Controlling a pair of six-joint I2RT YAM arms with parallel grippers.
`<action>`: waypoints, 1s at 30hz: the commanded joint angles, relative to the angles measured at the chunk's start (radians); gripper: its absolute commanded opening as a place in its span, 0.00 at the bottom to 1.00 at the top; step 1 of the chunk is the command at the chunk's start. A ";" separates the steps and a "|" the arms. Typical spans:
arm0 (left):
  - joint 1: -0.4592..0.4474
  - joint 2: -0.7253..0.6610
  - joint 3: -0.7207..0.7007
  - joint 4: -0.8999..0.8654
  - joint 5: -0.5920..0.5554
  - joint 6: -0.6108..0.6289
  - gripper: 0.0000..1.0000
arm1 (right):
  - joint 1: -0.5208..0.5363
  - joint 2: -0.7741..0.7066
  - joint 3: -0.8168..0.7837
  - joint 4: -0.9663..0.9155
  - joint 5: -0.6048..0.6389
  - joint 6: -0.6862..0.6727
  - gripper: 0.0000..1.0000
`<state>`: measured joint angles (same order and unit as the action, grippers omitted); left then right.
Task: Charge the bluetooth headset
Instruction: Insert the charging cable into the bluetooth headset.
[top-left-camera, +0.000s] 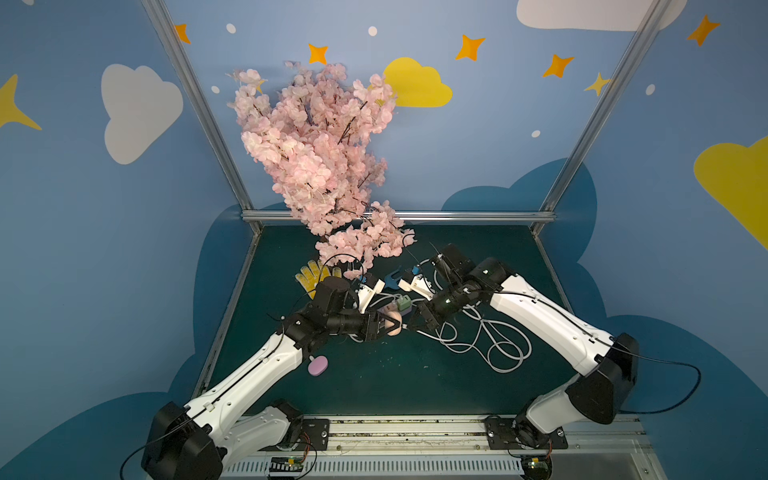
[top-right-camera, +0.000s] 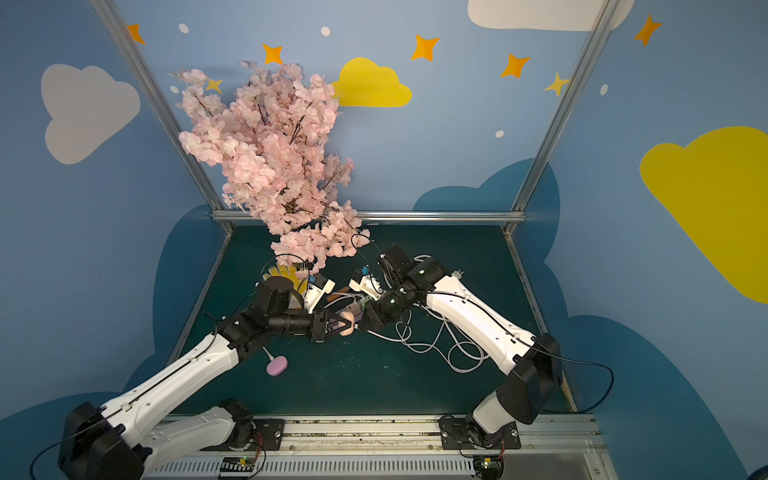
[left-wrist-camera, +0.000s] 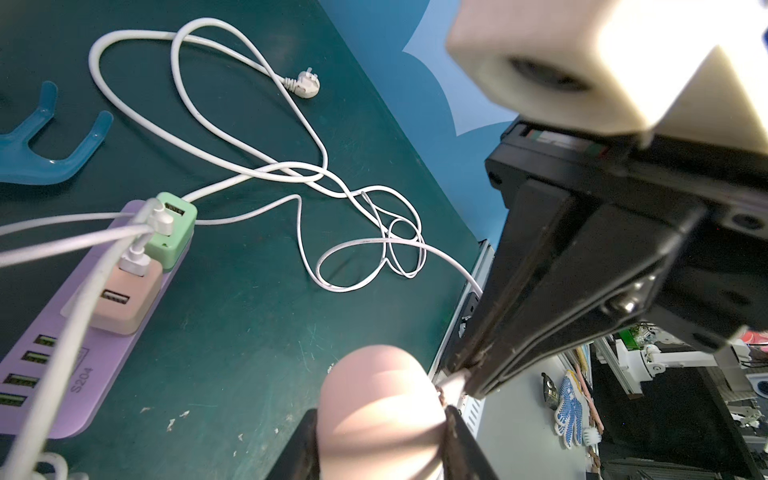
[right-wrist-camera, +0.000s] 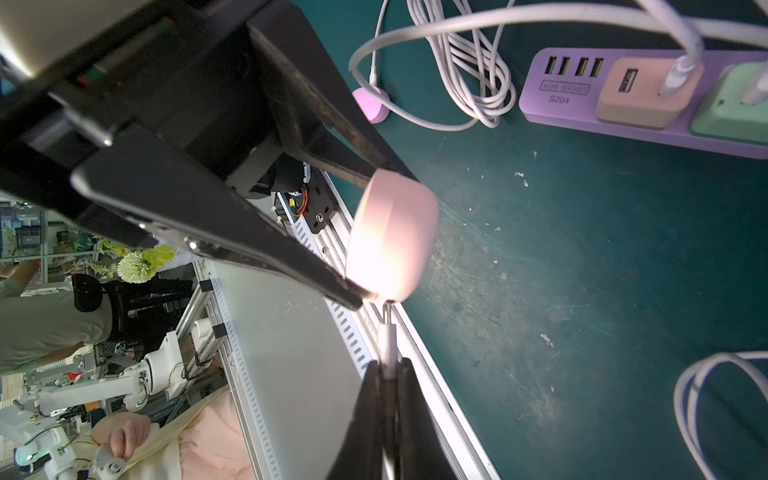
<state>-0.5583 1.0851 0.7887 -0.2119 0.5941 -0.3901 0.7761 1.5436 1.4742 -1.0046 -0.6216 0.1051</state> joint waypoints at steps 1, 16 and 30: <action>-0.017 -0.002 -0.003 0.043 0.085 -0.006 0.03 | 0.000 0.027 0.041 0.084 -0.007 0.012 0.00; -0.018 0.036 0.019 0.052 0.120 -0.018 0.03 | 0.011 0.069 0.048 0.155 0.010 0.050 0.00; -0.018 0.031 0.051 0.060 0.153 -0.039 0.03 | 0.065 0.001 -0.134 0.372 0.065 0.105 0.00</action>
<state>-0.5442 1.1324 0.7815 -0.2573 0.5713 -0.4156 0.8246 1.5394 1.3514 -0.8505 -0.5674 0.1951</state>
